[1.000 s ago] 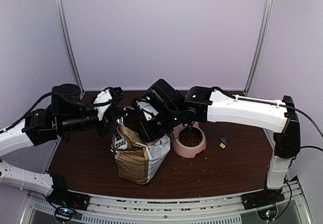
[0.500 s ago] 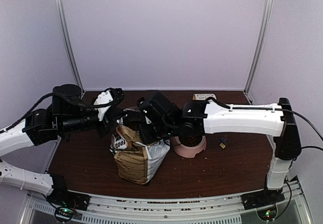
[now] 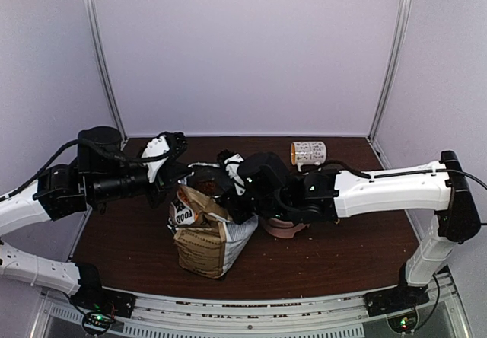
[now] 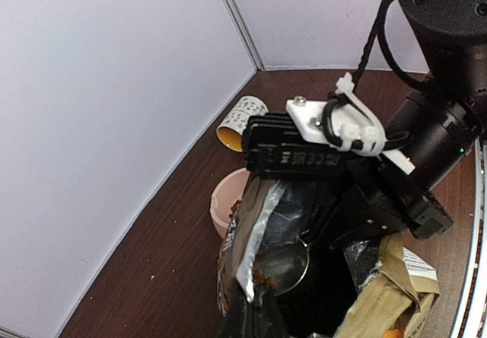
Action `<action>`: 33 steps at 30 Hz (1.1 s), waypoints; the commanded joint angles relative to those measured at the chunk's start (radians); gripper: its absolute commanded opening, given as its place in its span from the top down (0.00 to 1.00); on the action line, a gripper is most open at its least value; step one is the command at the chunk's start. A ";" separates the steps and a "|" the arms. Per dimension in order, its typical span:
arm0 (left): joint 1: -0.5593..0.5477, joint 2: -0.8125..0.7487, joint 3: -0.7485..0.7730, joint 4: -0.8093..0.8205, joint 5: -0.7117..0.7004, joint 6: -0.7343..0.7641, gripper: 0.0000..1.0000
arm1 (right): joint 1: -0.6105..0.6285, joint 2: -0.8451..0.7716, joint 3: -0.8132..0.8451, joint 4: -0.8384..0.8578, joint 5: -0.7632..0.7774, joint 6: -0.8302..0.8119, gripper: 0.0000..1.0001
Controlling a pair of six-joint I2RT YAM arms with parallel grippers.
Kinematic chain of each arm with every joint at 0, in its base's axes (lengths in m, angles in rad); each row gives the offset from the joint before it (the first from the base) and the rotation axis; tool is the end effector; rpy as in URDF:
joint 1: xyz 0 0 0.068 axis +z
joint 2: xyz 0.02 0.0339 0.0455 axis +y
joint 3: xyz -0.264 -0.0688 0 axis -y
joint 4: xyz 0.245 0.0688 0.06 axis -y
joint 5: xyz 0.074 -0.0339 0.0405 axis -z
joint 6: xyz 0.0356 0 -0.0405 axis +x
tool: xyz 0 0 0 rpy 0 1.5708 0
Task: Serve the pet food
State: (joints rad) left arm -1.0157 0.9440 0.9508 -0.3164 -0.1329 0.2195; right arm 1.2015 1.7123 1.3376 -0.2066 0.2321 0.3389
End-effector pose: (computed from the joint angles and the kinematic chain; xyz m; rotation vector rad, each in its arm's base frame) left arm 0.1167 -0.1792 0.3557 1.0234 1.6000 -0.4205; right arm 0.1513 0.3682 0.2814 -0.7947 2.0580 0.6428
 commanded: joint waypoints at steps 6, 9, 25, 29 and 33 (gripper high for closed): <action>-0.005 -0.027 0.023 0.149 0.009 0.022 1.00 | 0.007 -0.083 -0.061 0.173 -0.142 -0.226 1.00; -0.004 -0.026 0.023 0.148 0.009 0.023 1.00 | 0.010 -0.089 -0.055 0.182 -0.202 -0.258 1.00; -0.005 -0.015 0.021 0.148 0.009 0.025 1.00 | 0.012 -0.248 -0.160 0.150 -0.269 -0.283 1.00; -0.004 -0.014 0.019 0.149 0.007 0.027 1.00 | 0.012 -0.320 -0.240 0.216 -0.239 -0.264 1.00; -0.004 -0.012 0.018 0.152 0.000 0.030 1.00 | 0.018 -0.377 -0.330 0.310 -0.198 -0.251 1.00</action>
State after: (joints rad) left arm -1.0153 0.9432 0.9508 -0.3145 -0.1516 0.2276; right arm 1.2072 1.4006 1.0702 -0.0280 -0.0135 0.0631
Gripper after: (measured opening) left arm 0.014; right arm 0.061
